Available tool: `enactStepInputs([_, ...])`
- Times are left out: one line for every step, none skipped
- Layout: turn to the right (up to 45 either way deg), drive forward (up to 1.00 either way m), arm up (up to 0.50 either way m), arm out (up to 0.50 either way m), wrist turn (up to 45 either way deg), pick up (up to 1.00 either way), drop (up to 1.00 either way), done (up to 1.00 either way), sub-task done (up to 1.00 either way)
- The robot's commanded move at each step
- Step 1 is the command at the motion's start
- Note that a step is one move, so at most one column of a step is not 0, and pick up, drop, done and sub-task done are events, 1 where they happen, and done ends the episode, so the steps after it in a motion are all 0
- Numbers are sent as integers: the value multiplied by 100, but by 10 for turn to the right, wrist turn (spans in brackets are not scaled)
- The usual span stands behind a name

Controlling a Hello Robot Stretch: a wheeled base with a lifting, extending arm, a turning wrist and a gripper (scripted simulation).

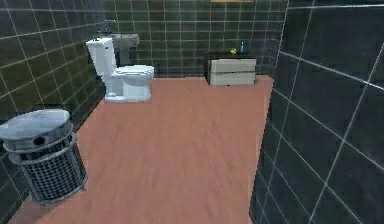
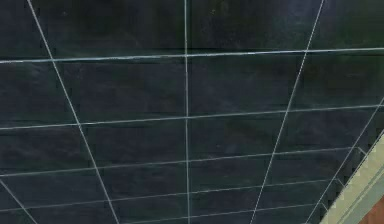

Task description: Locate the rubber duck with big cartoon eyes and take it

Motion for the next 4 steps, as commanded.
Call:
enactStepInputs([30, 0, 0, 0, 0, 0, 0, 0, 0])
enactStepInputs([0, 100, 0, 0, 0, 0, 0, 0, 0])
enactStepInputs([0, 25, 0, 0, 0, 0, 0, 0, 0])
enactStepInputs([60, 0, 0, 0, 0, 0, 0, 0, 0])
